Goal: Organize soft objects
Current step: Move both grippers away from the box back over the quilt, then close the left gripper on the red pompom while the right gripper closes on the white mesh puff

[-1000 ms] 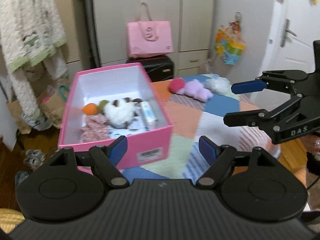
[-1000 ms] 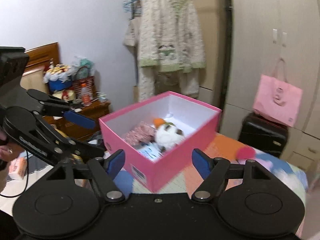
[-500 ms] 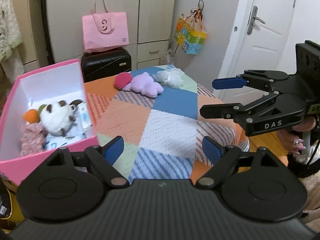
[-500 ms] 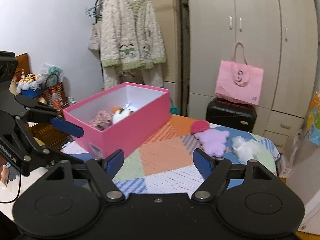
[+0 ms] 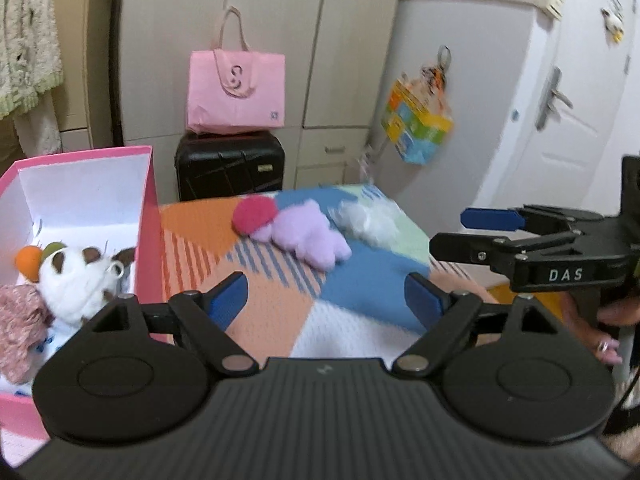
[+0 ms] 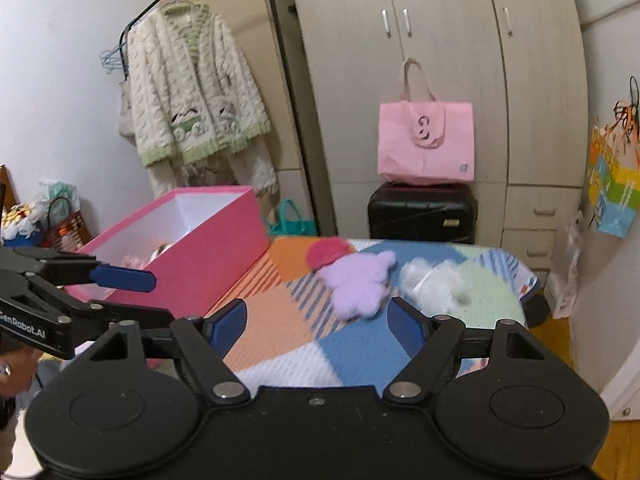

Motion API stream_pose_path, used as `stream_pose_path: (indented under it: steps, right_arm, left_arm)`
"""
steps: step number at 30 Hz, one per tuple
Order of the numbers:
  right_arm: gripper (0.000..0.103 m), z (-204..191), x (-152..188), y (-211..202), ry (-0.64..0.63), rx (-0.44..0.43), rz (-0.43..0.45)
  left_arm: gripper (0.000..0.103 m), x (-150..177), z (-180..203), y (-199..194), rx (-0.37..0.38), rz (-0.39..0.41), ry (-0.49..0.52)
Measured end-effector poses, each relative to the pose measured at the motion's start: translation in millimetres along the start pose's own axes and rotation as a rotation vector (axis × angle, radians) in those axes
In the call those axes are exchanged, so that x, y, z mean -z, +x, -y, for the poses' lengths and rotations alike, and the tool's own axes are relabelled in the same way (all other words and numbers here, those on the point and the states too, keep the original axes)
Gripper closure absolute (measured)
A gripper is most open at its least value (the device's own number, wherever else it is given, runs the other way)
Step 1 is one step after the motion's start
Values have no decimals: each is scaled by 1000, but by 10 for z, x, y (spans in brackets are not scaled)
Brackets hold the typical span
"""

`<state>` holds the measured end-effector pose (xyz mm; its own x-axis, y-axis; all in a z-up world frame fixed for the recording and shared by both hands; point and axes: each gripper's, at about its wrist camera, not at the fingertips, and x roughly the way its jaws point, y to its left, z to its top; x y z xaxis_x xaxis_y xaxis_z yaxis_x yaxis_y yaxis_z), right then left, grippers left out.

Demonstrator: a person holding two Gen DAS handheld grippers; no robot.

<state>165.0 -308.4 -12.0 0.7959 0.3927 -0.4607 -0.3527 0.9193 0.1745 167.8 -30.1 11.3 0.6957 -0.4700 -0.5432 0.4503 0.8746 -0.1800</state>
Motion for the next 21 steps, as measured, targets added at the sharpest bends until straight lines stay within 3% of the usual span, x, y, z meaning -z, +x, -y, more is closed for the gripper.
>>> stream_pose_path:
  steps: [3, 8, 13, 21]
  right_arm:
    - [21, 168, -39, 148, -9, 30, 38]
    - [21, 541, 8, 488, 60, 83, 87]
    - [21, 827, 24, 826, 105, 76, 32]
    - [21, 1119, -68, 1198, 140, 152, -10]
  left_arm:
    - [18, -39, 28, 250, -16, 0, 16]
    - [19, -54, 46, 702, -120, 18, 17]
    - [19, -164, -45, 1074, -124, 6, -66]
    - [19, -354, -101, 1493, -219, -37, -103]
